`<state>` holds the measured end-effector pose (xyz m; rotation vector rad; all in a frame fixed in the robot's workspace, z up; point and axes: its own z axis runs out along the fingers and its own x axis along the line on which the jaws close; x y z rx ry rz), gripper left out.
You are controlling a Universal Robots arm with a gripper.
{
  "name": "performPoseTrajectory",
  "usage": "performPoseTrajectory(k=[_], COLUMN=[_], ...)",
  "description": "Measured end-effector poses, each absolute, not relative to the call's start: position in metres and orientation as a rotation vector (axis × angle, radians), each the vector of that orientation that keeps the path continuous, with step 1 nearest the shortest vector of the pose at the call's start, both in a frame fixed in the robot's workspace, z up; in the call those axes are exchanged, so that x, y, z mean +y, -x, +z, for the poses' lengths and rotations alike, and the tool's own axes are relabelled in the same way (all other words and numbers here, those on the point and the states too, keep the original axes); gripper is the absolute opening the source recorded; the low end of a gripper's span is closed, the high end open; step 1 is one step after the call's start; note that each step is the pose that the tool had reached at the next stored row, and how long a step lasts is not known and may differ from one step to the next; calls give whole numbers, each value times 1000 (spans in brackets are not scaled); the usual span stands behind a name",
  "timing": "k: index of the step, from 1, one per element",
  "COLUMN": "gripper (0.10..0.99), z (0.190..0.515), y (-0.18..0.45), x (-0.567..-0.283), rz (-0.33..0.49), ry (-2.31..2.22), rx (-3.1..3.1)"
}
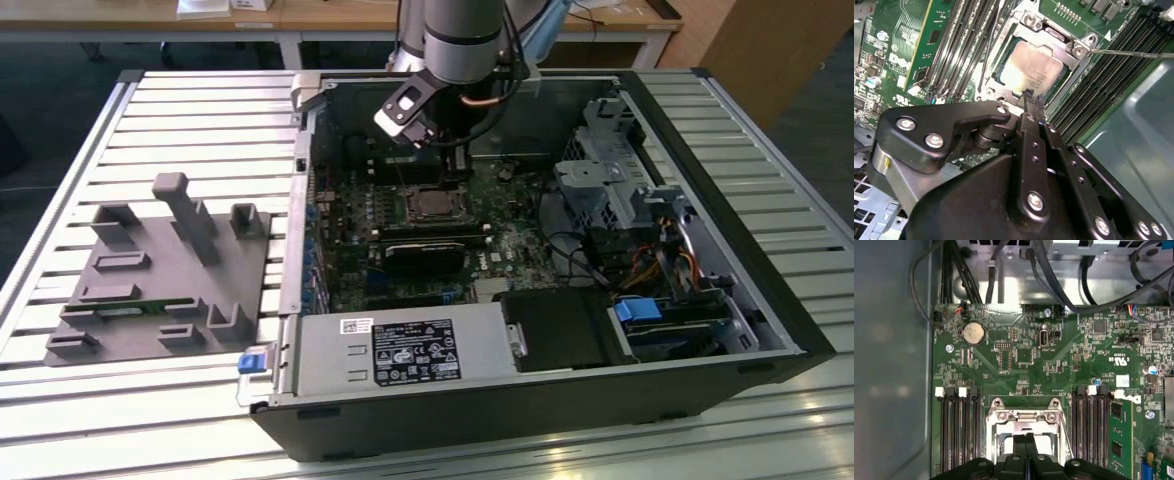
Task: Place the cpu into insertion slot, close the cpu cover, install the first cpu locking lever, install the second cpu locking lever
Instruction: 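Close the cpu cover, then install the first cpu locking lever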
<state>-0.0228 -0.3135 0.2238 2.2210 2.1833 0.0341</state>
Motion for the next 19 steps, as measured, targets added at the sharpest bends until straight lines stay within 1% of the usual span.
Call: performPoseTrajectory(k=[19], gripper=[118], z=[224], y=[37], x=[-314], rz=[34], ry=[-2221], rx=[2183])
